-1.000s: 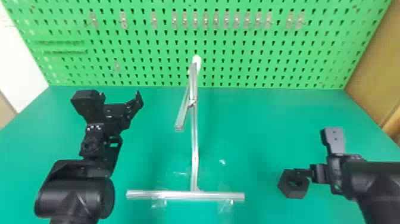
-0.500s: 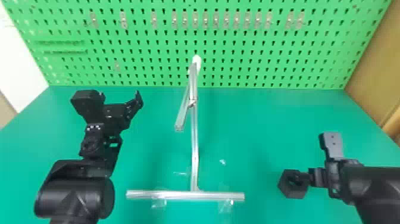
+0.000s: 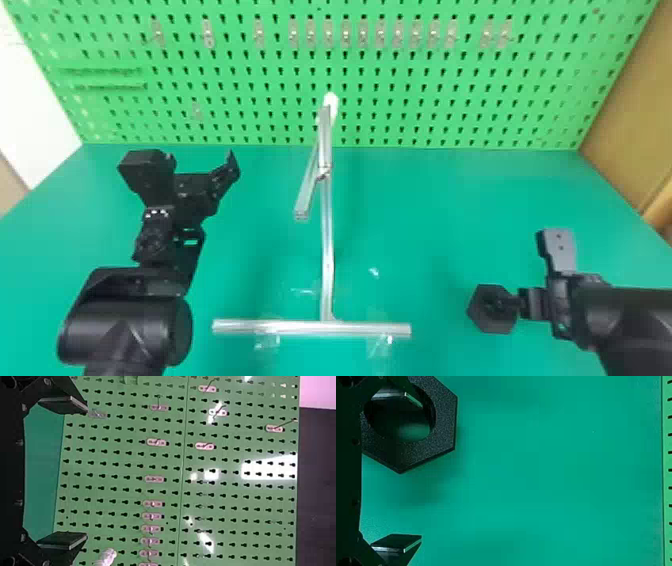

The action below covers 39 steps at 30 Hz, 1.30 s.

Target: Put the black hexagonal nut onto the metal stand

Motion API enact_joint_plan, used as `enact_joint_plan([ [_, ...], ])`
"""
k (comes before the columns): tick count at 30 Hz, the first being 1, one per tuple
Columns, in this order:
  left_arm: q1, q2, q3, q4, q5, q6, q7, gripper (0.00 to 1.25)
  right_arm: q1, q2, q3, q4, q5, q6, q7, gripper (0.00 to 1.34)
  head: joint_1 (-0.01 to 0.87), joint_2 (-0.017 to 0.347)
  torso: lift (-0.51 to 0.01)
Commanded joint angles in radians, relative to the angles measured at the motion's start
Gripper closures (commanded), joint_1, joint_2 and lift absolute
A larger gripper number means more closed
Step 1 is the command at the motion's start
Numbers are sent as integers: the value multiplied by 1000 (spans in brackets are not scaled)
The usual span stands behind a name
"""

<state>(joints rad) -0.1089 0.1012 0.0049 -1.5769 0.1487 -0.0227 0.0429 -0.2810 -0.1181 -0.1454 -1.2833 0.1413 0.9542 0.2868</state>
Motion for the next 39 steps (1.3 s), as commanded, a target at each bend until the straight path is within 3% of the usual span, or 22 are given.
enact_joint_plan([
  [1,0,0,0,0,0,0,0,154,5,2,-3,7,0,-23,0,130,693,81,-1],
  [9,0,0,0,0,0,0,0,154,9,3,-8,13,1,-37,0,182,693,81,-1],
  [17,0,0,0,0,2,0,0,154,8,5,-6,13,6,-35,0,453,693,81,-1],
  [29,2,0,0,0,2,0,0,154,6,5,-8,13,6,-26,0,693,693,81,-1],
  [39,2,0,1,0,2,0,0,154,-4,6,9,4,52,6,0,1036,693,81,-1],
])
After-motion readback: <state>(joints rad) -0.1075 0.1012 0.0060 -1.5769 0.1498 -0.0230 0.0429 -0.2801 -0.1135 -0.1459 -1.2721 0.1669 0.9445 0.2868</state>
